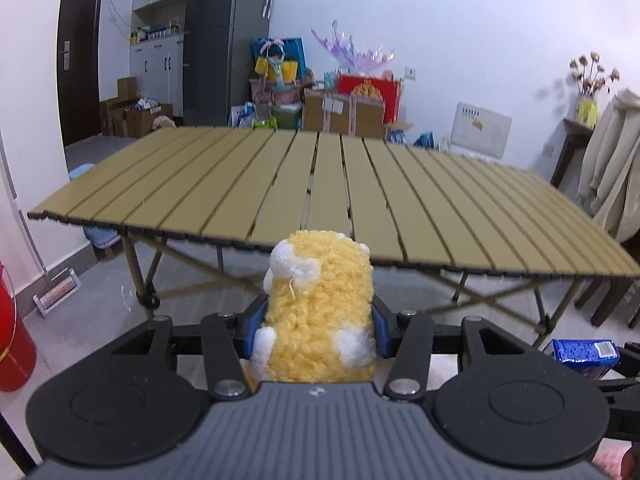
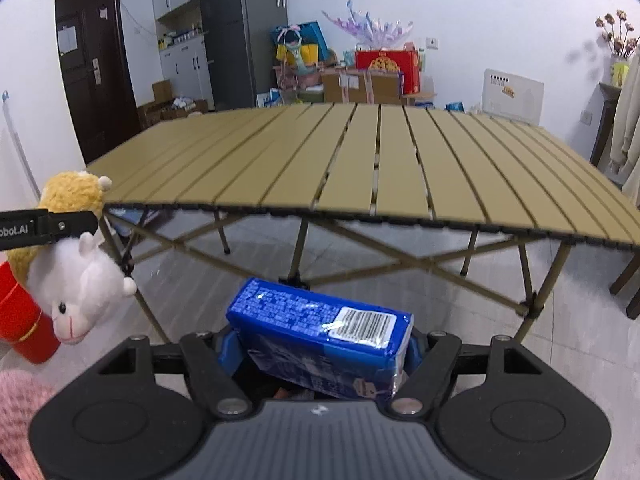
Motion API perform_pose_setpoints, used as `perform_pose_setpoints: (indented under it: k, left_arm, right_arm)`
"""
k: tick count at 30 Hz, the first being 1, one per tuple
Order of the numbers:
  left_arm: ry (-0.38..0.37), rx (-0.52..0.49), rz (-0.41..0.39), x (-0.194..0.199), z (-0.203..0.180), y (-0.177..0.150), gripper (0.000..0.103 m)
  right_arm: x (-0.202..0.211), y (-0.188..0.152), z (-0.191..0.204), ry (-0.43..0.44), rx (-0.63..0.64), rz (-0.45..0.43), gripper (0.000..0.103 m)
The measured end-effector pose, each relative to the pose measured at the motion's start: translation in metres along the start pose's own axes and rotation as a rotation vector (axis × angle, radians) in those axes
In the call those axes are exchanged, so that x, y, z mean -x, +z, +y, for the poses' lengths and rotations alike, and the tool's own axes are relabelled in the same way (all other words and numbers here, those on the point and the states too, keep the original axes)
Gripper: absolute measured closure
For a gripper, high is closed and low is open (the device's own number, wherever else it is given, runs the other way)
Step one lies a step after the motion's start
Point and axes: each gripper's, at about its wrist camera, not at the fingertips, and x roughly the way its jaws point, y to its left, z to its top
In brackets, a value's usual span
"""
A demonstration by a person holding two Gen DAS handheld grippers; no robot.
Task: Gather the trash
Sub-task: 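Carry the plush with the left tool and blue box with the right tool over the bin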
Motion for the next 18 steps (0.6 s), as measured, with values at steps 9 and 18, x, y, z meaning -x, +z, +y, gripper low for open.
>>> perform_pose_setpoints:
  k: [9, 18]
  left_arm:
    - [0.033, -0.026, 0.108, -0.026, -0.002, -0.038, 0.052]
    - [0.076, -0.025, 0.216, -0.066, 0.007, -0.073, 0.052]
  right_arm:
    - [-0.020, -0.037, -0.003, -0.007, -0.017, 0.090, 0.031]
    - [-0.057, -0.066, -0.003, -0.030, -0.016, 0.199, 0.032]
